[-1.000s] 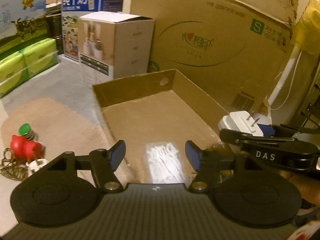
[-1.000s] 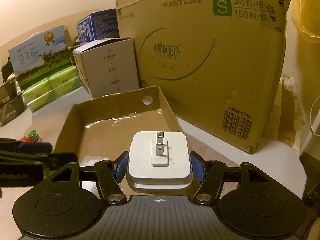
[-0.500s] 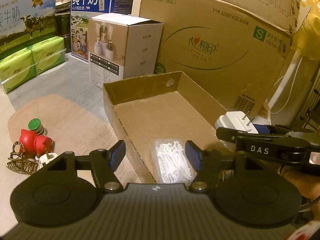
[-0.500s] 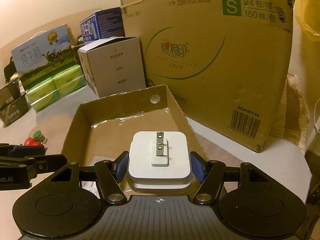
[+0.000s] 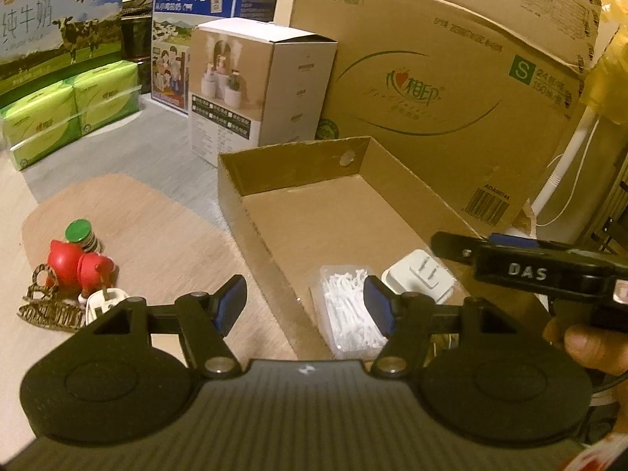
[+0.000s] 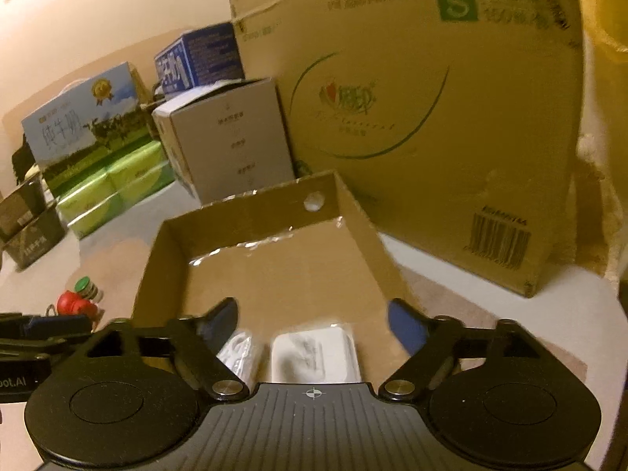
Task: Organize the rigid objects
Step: 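Withdraw both tools from the tray back toward the remaining objects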
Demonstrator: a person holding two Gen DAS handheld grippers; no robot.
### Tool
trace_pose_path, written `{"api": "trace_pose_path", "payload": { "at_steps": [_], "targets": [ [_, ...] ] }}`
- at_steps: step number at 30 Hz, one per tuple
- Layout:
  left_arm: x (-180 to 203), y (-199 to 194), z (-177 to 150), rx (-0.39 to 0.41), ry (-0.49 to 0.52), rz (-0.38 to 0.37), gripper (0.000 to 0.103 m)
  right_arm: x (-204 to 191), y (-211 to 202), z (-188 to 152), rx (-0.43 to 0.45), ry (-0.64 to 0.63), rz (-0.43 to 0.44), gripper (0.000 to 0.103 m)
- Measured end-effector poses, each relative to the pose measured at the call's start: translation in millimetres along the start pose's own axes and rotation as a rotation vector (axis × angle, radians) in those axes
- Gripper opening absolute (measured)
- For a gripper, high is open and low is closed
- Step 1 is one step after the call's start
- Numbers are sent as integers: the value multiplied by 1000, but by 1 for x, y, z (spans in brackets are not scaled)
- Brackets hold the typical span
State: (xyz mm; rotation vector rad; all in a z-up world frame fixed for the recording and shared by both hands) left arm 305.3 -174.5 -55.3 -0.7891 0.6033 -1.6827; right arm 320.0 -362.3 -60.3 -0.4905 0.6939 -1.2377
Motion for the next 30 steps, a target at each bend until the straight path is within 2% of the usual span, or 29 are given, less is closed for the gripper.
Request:
{"api": "trace_pose_path", "payload": {
  "at_steps": [7,20,24,30],
  "targets": [
    [-8,-12,-13,-7,-19,12,68,-1,-21,-11,-4,29,-10,85],
    [-35,-64,-44,7,-40,46,75,-45,-80,-31,32,21,-12,85],
    [-47,-82,-53,25,-51,47,85,-60,-92,-40,32,19,-8,85],
    [-63,-106,-66,43,-54,61,89,-84,-104,-53,23,27,5,85]
  ]
}}
Point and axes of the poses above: each gripper's, at about its wrist camera, not at the fingertips, and y roughly the way its jaws point, x to its right, z to its top, the point moved 7 cm from there along y, roughly the way its jaws point, and after that the axes turned 6 degrees about -x, right-handed, at the moved point
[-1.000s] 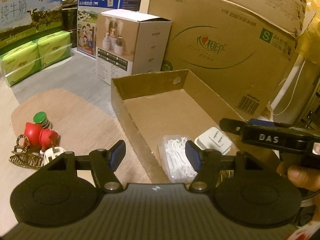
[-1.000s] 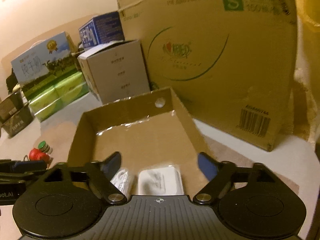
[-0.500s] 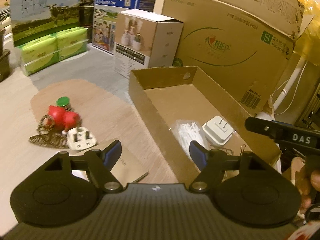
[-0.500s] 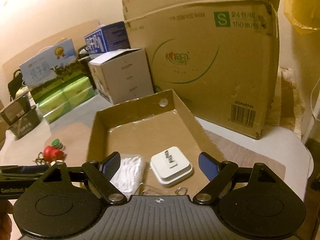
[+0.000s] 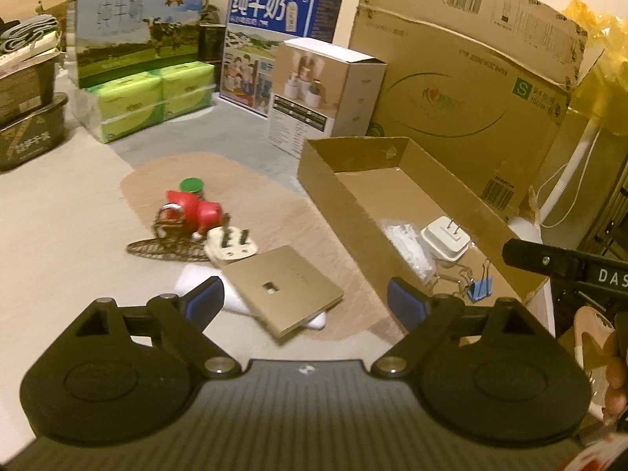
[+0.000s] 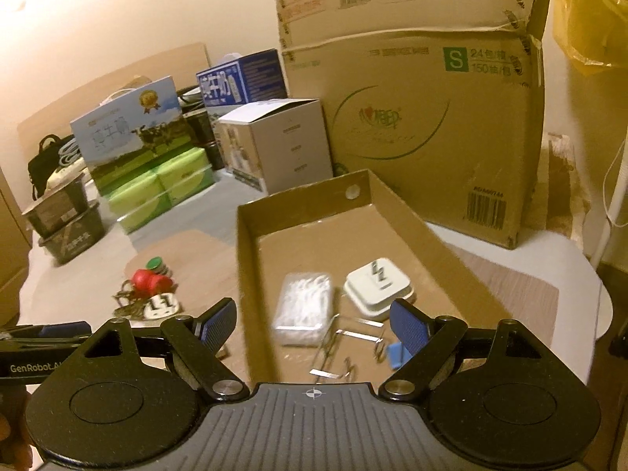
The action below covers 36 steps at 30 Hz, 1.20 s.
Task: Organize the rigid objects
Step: 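Withdraw both tools from the tray back toward the remaining objects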
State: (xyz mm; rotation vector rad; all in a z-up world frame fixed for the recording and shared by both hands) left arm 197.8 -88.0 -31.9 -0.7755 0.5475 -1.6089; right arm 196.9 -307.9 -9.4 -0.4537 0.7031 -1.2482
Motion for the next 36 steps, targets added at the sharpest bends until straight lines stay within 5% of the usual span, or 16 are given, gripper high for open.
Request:
{"api": "trace_pose_path", "payload": {
  "at_steps": [18,36],
  "targets": [
    [-82,-43,-34,10,-35,95,92,-68,-13,-50,-47,-37,73,85],
    [-133,-33,-39,-29,-22,104,92,-128,26,-67,-93,-167,155,85]
  ]
}}
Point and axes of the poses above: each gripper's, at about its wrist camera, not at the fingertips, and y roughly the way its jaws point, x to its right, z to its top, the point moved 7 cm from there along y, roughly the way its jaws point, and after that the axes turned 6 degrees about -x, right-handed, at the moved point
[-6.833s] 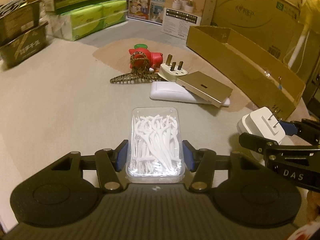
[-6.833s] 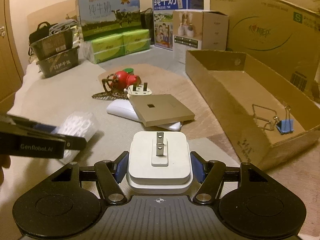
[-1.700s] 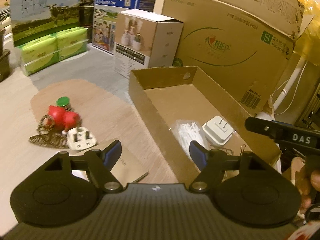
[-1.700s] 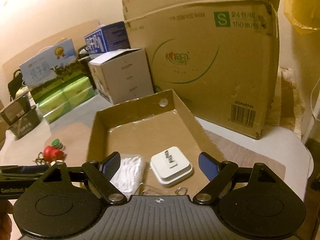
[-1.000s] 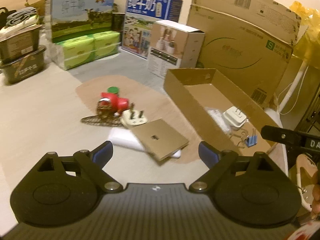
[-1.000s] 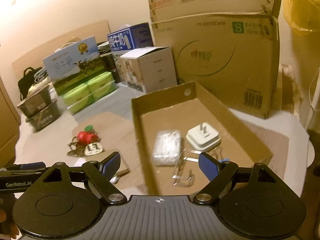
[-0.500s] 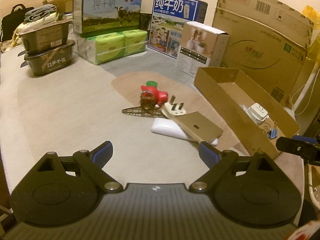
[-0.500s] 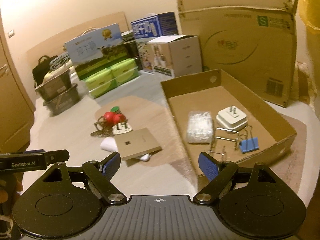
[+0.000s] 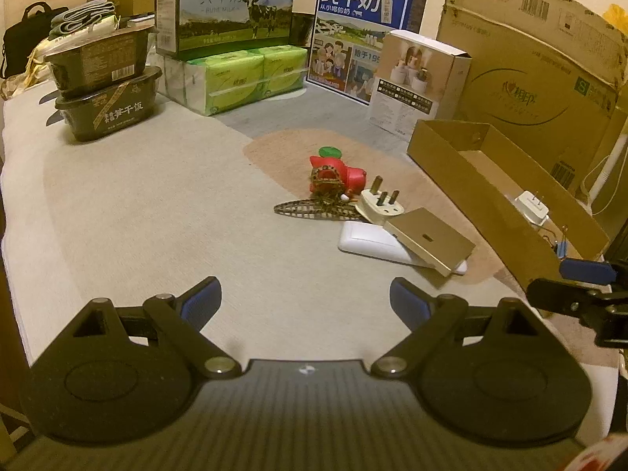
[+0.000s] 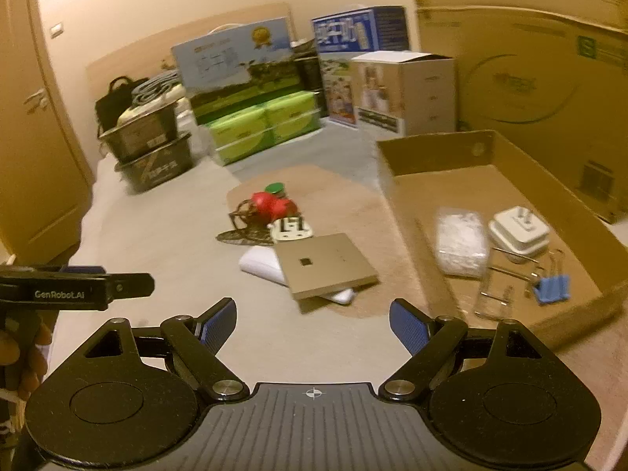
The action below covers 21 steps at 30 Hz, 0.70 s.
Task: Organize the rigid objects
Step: 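Withdraw both tools from the tray back toward the remaining objects, then grasp the gold TP-LINK panel with the right tool while the left tool approaches the white remote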
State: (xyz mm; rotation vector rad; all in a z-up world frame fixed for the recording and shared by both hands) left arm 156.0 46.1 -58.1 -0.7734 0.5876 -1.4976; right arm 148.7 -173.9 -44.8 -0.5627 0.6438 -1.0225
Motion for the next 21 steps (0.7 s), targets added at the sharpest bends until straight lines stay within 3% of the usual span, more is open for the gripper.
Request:
{"api": "trace_pose_path", "payload": {
  "at_steps": [21],
  "targets": [
    [-8,51,13,-41,38,-36,92,8,104,21,-104,-153,-36,87]
  ]
}}
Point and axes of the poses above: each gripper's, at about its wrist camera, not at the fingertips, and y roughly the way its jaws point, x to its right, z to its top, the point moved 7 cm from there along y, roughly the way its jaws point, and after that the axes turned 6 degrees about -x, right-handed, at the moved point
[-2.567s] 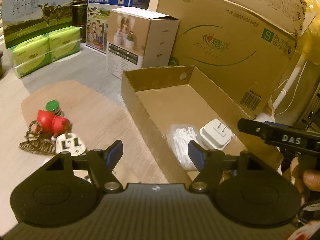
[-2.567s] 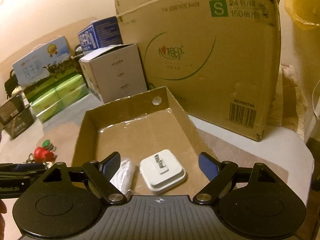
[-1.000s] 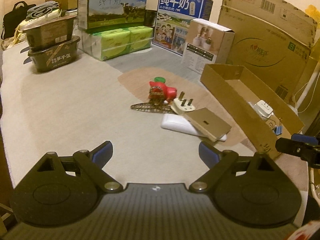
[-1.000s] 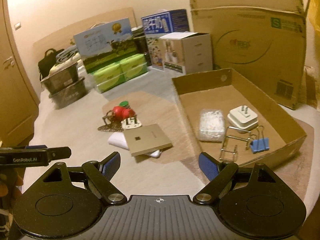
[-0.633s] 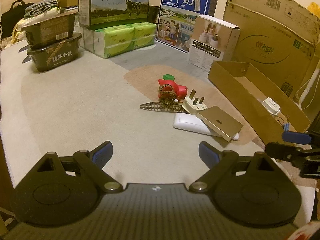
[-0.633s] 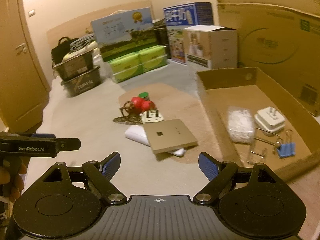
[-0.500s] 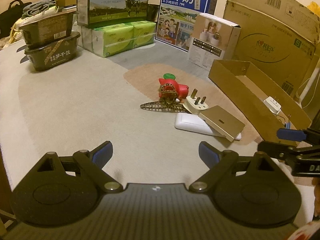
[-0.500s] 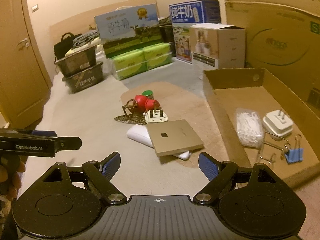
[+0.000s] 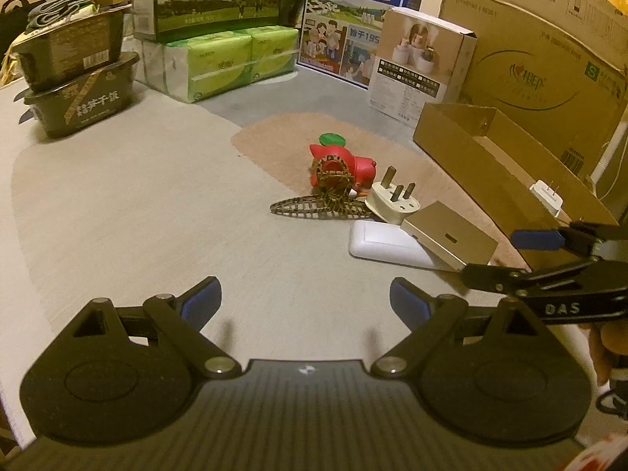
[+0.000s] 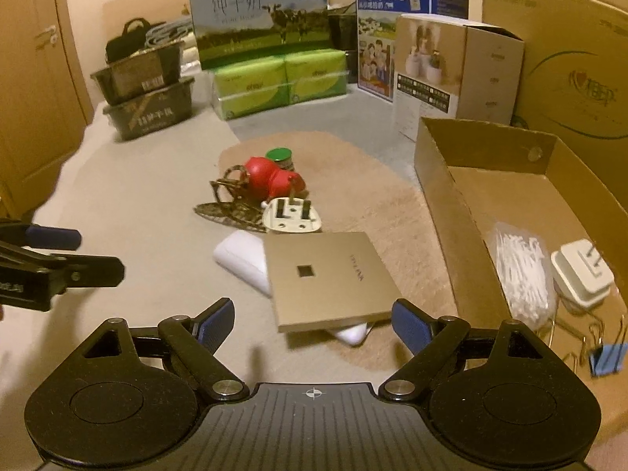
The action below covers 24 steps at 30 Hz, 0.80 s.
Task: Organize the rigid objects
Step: 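Grasp the gold TP-LINK panel with the right tool while the left tool approaches the white remote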
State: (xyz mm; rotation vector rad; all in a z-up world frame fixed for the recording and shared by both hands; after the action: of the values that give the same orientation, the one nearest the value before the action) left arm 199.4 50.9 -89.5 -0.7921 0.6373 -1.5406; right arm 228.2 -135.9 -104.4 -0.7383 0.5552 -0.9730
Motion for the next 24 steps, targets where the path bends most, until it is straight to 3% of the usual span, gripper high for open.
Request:
{"api": "trace_pose_path", "payload": {
  "at_steps": [16,24],
  "targets": [
    [-3,31,-1,-25,12,-36,91,1,59,17,-114,-176,-27,94],
    [-8,31,-3,-26,2,-38,91,0,63,17,-183,-116,80,96]
  ]
}}
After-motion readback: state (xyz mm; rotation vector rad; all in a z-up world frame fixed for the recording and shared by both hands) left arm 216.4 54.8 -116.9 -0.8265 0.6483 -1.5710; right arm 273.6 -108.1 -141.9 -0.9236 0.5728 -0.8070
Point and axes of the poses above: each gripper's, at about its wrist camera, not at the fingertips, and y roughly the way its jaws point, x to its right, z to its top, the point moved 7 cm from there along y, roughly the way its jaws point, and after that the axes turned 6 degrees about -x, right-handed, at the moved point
